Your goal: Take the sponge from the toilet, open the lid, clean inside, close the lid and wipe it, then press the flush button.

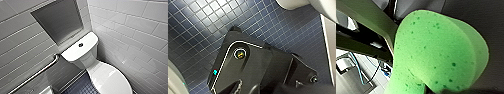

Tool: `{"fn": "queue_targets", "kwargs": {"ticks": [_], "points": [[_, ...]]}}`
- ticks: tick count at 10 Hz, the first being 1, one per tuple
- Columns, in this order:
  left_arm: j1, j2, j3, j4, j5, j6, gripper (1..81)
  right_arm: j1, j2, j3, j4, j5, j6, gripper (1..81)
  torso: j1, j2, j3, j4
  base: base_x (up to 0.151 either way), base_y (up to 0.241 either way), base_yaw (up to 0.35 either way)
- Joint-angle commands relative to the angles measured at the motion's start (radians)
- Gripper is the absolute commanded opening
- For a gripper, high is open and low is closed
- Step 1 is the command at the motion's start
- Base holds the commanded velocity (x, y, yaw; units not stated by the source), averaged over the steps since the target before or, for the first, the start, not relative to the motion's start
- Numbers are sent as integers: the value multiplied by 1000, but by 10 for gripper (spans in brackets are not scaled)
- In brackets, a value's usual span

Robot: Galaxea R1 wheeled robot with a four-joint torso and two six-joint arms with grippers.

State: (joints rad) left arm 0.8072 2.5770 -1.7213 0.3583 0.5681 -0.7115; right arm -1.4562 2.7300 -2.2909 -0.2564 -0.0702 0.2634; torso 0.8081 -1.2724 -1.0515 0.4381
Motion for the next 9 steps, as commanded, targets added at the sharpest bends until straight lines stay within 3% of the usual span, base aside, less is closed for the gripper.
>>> {"fn": "queue_targets", "kwargs": {"ticks": [1,2,4,5,6,9], "points": [[-6,-4,-9,127,55,1,811,-19,18,8,19,-77,7,10,-63,98,0,0,0,0,0],[28,-1,-9,181,53,0,811,-19,21,7,19,-77,7,10,-75,117,0,0,0,0,0],[60,-7,-9,192,55,0,811,-19,27,5,19,-74,7,10,-119,186,0,0,0,0,0],[77,-9,-9,195,55,1,811,-19,33,1,17,-74,7,10,-145,227,42,0,0,0,0],[86,-9,-11,201,53,1,811,-19,41,-8,17,-74,8,10,-164,257,96,-53,0,0,0],[88,-1,-14,206,53,0,811,-20,47,-30,19,-74,8,10,-219,339,105,-124,0,0,0]]}}
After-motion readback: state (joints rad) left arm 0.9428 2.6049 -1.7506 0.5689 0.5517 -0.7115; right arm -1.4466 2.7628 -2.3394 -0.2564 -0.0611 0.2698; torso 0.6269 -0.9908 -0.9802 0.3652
